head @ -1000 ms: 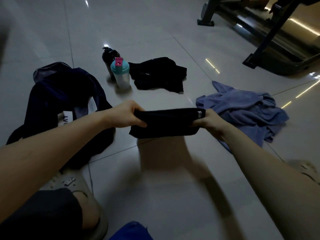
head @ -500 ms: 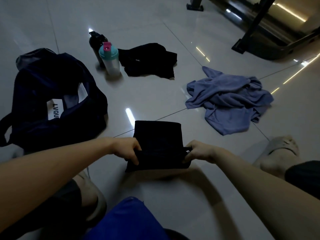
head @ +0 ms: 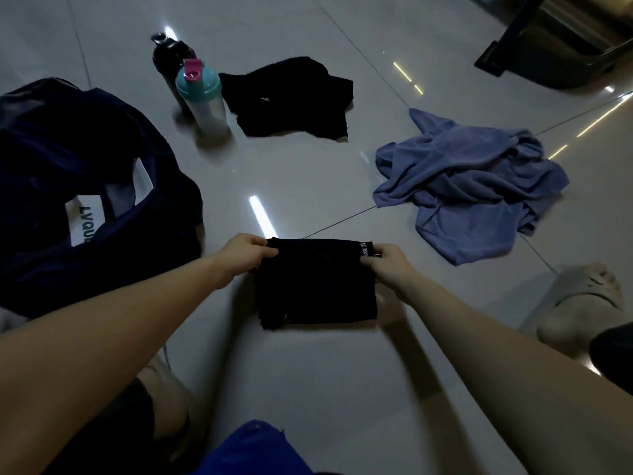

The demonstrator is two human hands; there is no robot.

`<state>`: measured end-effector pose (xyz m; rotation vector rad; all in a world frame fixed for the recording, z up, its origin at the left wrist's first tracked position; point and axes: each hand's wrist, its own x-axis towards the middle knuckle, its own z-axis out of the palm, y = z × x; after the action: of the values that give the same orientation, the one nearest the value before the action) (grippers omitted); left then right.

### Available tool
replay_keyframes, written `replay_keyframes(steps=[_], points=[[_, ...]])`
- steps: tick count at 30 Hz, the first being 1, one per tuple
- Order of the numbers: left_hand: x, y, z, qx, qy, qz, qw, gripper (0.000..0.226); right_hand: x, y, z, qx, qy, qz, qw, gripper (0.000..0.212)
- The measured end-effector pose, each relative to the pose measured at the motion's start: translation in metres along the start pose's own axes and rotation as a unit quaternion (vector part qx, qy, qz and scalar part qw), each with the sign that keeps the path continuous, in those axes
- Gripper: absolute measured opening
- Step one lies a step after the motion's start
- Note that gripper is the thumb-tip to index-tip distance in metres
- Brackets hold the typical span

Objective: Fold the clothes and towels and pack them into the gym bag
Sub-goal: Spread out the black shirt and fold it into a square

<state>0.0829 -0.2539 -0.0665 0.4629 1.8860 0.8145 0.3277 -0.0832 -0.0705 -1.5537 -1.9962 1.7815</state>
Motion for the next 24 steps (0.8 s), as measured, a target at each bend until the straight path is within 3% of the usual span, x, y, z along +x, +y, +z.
replay_keyframes(steps=[6,11,15,17,21,24], points=[[0.016,-0.007,0.004,0.035,0.075,-0.013,0.996,0.017,0.029,0.012,0.007,-0.039,0.045,0.017,0.998,0.006],[0.026,-0.012,0.002,0.056,0.098,-0.035,0.993,0.026,0.045,0.021,0.009,-0.065,0.066,0.064,0.994,0.021],[0.03,-0.014,0.005,0.084,0.108,-0.009,0.991,0.036,0.046,0.015,0.011,-0.072,0.089,0.034,0.993,0.041],[0.028,-0.014,0.008,0.081,0.113,0.001,0.99,0.043,0.046,0.014,0.011,-0.091,0.086,0.006,0.992,0.038],[0.028,-0.018,0.013,0.05,0.09,0.028,0.994,0.016,0.046,0.014,0.009,-0.111,0.066,-0.049,0.99,0.022],[0.028,-0.023,0.011,0.058,0.101,0.047,0.992,0.012,0.047,0.013,0.005,-0.11,0.049,-0.057,0.991,0.022]])
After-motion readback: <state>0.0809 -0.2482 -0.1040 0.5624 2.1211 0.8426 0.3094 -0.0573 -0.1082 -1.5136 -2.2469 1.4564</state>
